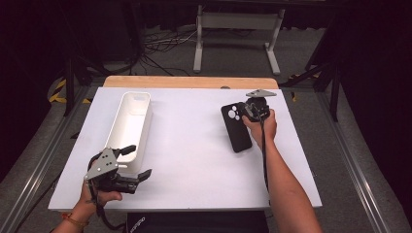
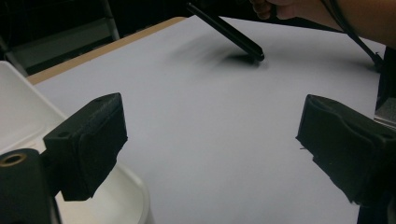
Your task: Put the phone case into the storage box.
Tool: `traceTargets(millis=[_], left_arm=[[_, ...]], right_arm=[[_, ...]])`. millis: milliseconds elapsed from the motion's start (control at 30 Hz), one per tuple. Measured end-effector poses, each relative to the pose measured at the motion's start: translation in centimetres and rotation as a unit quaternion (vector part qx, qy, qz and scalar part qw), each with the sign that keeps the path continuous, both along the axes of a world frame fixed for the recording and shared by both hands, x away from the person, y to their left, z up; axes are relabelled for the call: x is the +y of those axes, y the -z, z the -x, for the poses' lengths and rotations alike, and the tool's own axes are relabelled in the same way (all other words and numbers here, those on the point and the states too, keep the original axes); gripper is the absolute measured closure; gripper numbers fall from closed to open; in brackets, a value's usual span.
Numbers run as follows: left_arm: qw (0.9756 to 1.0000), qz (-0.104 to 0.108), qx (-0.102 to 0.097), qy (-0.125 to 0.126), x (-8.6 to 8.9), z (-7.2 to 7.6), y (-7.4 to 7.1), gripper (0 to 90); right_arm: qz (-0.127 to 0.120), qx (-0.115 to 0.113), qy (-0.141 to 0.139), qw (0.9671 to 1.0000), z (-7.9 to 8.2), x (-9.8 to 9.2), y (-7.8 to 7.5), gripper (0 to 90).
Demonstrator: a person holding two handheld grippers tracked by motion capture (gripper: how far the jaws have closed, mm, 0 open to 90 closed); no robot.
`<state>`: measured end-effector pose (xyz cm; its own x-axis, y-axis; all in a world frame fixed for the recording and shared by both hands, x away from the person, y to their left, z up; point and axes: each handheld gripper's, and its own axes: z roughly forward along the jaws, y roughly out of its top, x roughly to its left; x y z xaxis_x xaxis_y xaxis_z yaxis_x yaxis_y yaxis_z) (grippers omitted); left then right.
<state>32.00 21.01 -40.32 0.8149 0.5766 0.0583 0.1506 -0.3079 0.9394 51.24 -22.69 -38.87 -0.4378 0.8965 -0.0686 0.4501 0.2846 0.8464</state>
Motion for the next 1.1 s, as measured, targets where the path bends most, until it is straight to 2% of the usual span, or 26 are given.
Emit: traceTargets(millis=[33,167,200,233,267,300,333,400,467,500,600,767,867,1000,1067,1100], left_arm=[[1.0000,-0.007,-0.002,0.002,-0.3,-0.1,-0.2,9.0],[0.9998,0.008,-0.004,0.016,-2.3,-0.7,-1.2,9.7],[0.9998,0.008,-0.004,0.016,-2.3,-0.7,-1.2,10.2],[0.9998,0.007,-0.004,0.015,-2.8,-0.8,-1.3,10.2],[0.9999,0.005,-0.005,0.013,-3.3,-1.0,-1.5,11.1],[0.9999,0.003,-0.003,0.015,-3.8,-1.2,-1.6,11.1],[0.9999,0.005,-0.005,0.015,-4.2,-1.4,-1.7,11.9],[0.9998,0.007,-0.003,0.016,-5.1,-1.9,-2.0,12.2],[0.9997,0.020,-0.004,0.012,-5.9,-2.4,-2.3,12.6],[0.9998,0.016,-0.002,0.009,-6.2,-2.7,-2.4,13.1],[0.9998,0.020,0.003,0.006,-7.0,-3.2,-2.6,14.4],[0.9994,0.028,0.019,0.002,-8.8,-4.1,-2.8,22.1],[0.9989,0.037,0.028,0.003,-9.7,-4.5,-3.2,25.6],[0.9978,0.050,0.043,0.008,-10.4,-4.8,-3.4,28.3],[0.9977,0.050,0.046,0.007,-10.9,-5.0,-3.4,31.3],[0.9981,0.043,0.044,0.004,-11.2,-5.1,-3.3,32.3]], right_arm=[[-0.001,-0.007,0.002,1.0000,0.3,0.0,-0.2,89.8],[0.001,-0.041,-0.002,0.9992,2.0,0.6,-1.2,90.0],[0.002,-0.051,-0.003,0.9987,2.5,0.8,-1.5,90.0],[0.002,-0.051,-0.003,0.9987,2.5,0.8,-1.5,90.0],[0.001,-0.065,-0.005,0.9979,3.3,1.1,-1.9,90.0],[0.001,-0.065,-0.005,0.9979,3.3,1.1,-1.9,90.0],[0.001,-0.076,-0.008,0.9970,4.1,1.4,-2.2,90.0],[0.001,-0.082,-0.010,0.9966,4.4,1.6,-2.3,90.0],[0.002,-0.095,-0.013,0.9954,5.3,2.2,-2.6,90.0],[0.003,-0.103,-0.014,0.9946,5.7,2.5,-2.6,90.0],[0.007,-0.112,-0.018,0.9936,6.4,3.0,-2.7,90.0],[0.010,-0.128,-0.037,0.9911,7.9,4.5,-2.5,90.0],[0.027,-0.141,-0.043,0.9888,8.8,5.8,-2.2,90.0],[0.038,-0.147,-0.052,0.9870,9.5,6.8,-1.9,90.0],[0.044,-0.153,-0.058,0.9855,9.9,7.4,-1.7,90.0],[0.045,-0.156,-0.058,0.9849,10.1,7.6,-1.7,90.0]])
